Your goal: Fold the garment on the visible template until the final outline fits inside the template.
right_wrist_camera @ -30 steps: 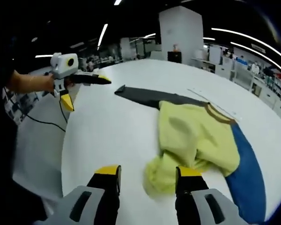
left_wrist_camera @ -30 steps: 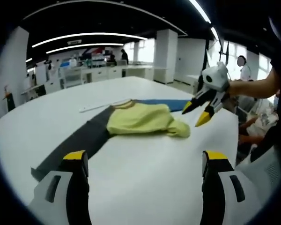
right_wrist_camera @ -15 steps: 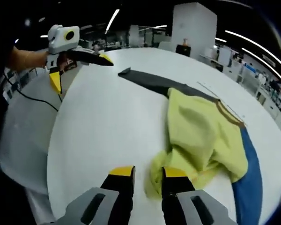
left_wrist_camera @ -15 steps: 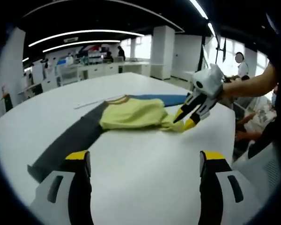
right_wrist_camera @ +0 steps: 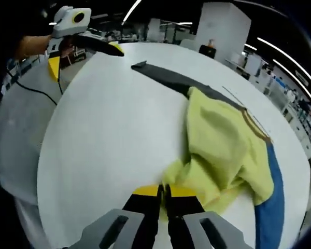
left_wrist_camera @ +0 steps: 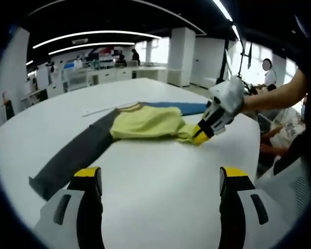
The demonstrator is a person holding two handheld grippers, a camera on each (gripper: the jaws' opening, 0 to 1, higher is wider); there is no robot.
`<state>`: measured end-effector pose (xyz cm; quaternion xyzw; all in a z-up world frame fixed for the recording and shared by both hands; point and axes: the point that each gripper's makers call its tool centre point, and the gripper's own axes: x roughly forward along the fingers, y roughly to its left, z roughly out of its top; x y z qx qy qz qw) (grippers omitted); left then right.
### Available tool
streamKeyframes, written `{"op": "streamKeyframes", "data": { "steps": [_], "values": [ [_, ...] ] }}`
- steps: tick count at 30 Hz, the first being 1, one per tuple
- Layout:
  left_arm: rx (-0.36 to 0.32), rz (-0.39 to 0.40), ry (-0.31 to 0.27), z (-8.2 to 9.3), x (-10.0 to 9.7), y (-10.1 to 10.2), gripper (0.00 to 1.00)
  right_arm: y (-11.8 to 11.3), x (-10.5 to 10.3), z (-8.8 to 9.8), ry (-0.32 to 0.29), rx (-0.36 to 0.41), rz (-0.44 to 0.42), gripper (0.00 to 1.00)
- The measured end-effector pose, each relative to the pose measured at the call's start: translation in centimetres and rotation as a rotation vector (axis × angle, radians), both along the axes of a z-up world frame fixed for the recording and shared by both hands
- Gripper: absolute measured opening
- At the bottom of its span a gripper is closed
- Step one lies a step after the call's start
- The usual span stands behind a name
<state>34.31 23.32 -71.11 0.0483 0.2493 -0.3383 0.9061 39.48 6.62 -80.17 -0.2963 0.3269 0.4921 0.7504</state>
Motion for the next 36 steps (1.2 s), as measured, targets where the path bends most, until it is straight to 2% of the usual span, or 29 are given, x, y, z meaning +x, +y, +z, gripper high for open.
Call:
{"op": "streamKeyframes", "data": {
  "steps": [5, 9, 15, 25, 30, 36],
  "values": [
    [-0.002, -0.002, 0.001, 0.0, 0.0, -0.1, 0.90, 0.1, 0.0, 0.9, 0.016, 0.034, -0.018, 0.00],
    [-0.003, -0.003, -0.001, 0.1, 0.0, -0.1, 0.90, 0.7, 0.2, 3.3, 0.008, 0.112, -0.030, 0.00],
    [-0.005, -0.005, 0.001, 0.0, -0.2, -0.1, 0.90, 1.1, 0.5, 6.8, -0.025, 0.176, -0.032, 0.00],
    [-0.007, -0.005, -0.001, 0.1, -0.2, -0.1, 0.90, 2.2, 0.4, 11.5, -0.086, 0.247, -0.001, 0.00],
    [-0.009, -0.003, 0.000, 0.0, -0.2, -0.1, 0.89, 3.3, -0.6, 12.8, -0.088, 0.271, 0.031, 0.00],
    [-0.011, 0.001, 0.001, 0.1, -0.2, 0.0, 0.88, 4.3, -2.7, 12.8, -0.074, 0.266, 0.078, 0.00]
  ]
}}
